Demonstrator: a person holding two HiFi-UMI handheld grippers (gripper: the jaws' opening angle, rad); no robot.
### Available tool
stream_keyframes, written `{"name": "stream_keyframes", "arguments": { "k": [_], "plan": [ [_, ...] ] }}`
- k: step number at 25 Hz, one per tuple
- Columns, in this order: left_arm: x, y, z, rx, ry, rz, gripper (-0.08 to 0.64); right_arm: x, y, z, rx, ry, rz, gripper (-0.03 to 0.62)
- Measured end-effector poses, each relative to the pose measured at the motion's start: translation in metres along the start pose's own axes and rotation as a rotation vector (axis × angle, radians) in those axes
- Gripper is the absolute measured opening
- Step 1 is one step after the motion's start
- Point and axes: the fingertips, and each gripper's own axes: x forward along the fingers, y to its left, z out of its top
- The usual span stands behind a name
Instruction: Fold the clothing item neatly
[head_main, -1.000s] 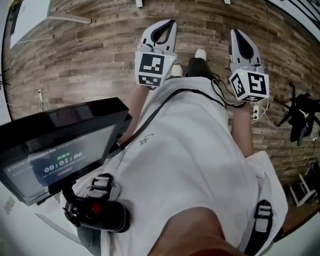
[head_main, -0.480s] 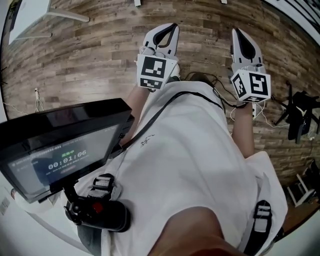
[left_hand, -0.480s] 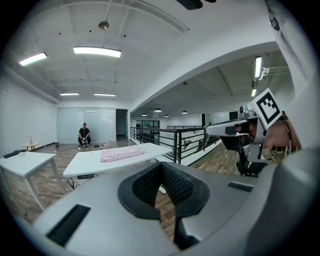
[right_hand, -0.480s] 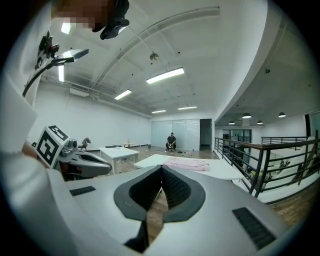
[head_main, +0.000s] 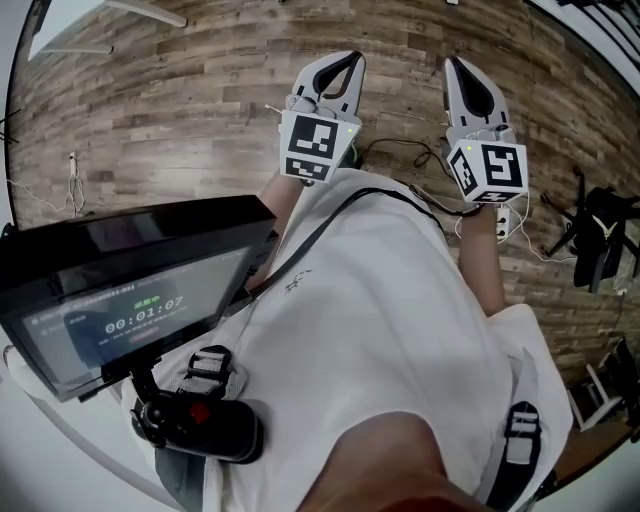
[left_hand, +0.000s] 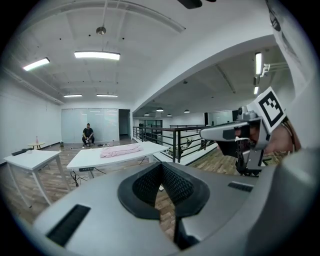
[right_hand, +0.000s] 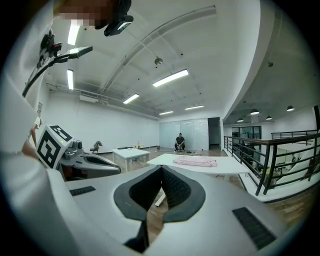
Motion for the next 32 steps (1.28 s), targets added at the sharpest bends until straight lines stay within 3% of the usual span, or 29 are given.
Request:
{"name": "stream_keyframes", "arguments": {
  "k": [11, 16, 32],
  "plan": [
    [-0.071, -0.095, -0.037, -0.071, 0.047, 0.072, 0.002, -0.124, 0.015, -0.044, -0.002, 0.034, 0.031, 0.005],
    [-0.119, -0.122, -0.021, -0.06, 0.008, 0.079, 0.002, -0.173, 0.04, -0.031, -0.017, 0.017, 0.029, 0.003],
    [-0.125, -0.124, -0.007, -0.04, -0.015, 0.06, 0.002, -0.178, 0.049, -0.029, -0.003, 0.002, 0.008, 0.005]
  ]
}}
